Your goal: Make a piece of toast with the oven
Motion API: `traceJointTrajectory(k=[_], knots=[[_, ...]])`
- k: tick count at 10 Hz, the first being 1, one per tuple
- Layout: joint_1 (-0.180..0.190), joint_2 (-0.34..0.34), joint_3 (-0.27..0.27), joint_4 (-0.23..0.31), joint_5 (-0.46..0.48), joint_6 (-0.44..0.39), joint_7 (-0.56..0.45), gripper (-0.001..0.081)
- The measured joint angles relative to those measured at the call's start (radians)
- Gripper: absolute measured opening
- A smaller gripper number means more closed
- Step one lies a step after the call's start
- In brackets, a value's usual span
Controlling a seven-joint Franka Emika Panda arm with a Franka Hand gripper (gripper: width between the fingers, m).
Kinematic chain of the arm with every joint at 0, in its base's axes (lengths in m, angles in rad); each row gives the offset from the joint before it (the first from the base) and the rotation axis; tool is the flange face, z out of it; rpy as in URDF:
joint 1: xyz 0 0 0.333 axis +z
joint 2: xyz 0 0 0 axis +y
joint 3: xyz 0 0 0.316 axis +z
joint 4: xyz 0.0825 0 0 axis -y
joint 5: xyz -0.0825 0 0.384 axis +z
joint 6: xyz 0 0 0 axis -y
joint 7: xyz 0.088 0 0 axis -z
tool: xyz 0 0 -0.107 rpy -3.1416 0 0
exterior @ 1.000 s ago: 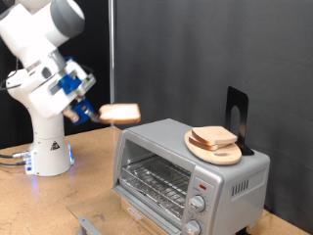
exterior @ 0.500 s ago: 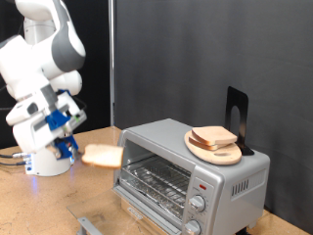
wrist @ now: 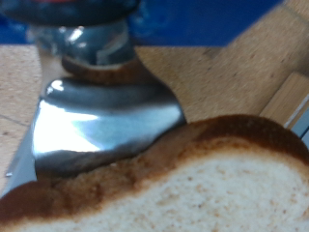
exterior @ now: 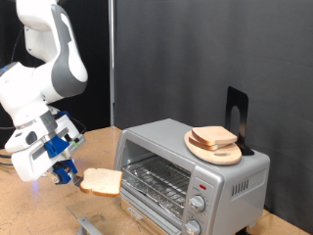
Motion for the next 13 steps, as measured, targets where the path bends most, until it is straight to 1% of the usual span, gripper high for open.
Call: traceJointTrajectory(k=[1, 2, 3, 4, 6, 7, 10, 11, 13], knots=[[0.000, -0.001, 0.000, 0.007, -0.031, -0.041, -0.022, 0.0392], [0.000, -0.001, -0.001, 0.021, -0.040, -0.077, -0.070, 0.0392], [0.000, 0.001, -0.002, 0.038, -0.038, -0.098, -0.122, 0.0392], [0.000, 0.008, 0.000, 0.059, -0.051, -0.113, -0.153, 0.0392], [0.001, 0.041, 0.011, 0.110, -0.133, -0.126, -0.144, 0.0392], [0.001, 0.065, 0.018, 0.134, -0.153, -0.127, -0.132, 0.0392], [0.005, 0.135, 0.041, 0.196, -0.147, -0.126, -0.119, 0.0392], [0.008, 0.143, 0.050, 0.204, -0.119, -0.121, -0.120, 0.0392], [0.025, 0.161, 0.084, 0.213, -0.079, -0.094, -0.120, 0.0392]])
